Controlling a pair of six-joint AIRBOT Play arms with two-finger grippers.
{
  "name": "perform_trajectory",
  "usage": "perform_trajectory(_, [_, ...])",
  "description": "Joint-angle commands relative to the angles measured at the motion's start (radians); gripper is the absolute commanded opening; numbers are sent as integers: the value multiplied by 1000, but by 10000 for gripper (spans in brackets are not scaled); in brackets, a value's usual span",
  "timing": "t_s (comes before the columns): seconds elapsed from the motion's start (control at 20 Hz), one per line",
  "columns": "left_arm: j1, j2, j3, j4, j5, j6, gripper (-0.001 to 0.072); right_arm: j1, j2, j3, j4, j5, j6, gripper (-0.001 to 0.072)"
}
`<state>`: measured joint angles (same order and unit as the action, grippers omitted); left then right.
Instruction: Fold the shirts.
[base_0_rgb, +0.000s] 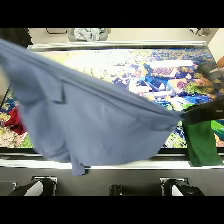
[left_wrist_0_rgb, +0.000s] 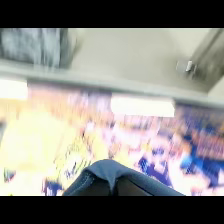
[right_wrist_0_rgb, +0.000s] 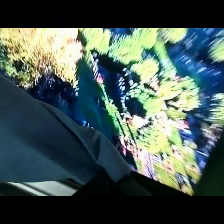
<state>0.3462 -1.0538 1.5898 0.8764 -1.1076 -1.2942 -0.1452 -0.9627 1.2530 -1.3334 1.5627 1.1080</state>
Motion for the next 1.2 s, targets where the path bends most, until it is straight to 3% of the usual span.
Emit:
perform_trajectory(0.0, [-67, -214, -206, -1, 75, 84, 34, 1, -172, -269, 104, -459, 7, 44])
perform_trajectory(0.15, [-104, -417, -225, -42, 106, 82, 34, 1, -357, -269, 300, -804, 7, 45])
perform_trajectory(0.3, [-141, -531, -225, -106, 69, 55, 44, 1, -459, -269, 534, -856, -13, 45])
perform_trajectory(0.35, [-150, -546, -225, -106, 60, 32, 144, 1, -470, -269, 568, -866, -50, 45])
perform_trajectory(0.4, [-154, -549, -225, -106, 44, 23, 368, -2, -467, -267, 582, -858, -80, 64])
perform_trajectory(0.45, [-146, -544, -220, -104, 8, 6, 595, -12, -453, -249, 567, -831, -88, 264])
perform_trajectory(0.5, [-124, -537, -203, -92, -63, -4, 648, -26, -437, -215, 555, -772, -121, 525])
perform_trajectory(0.55, [-93, -528, -188, -60, -142, -24, 647, -54, -420, -172, 542, -691, -166, 612])
perform_trajectory(0.75, [17, -423, -290, 253, -377, -117, 629, -211, -337, -37, 295, -258, -180, 606])
perform_trajectory(0.9, [43, -282, -605, 313, -286, -75, 620, -235, -317, -63, 56, -60, -181, 586])
perform_trajectory(1.15, [57, -225, -879, 175, -111, 67, 585, -229, -317, -173, 158, -46, -177, 557])
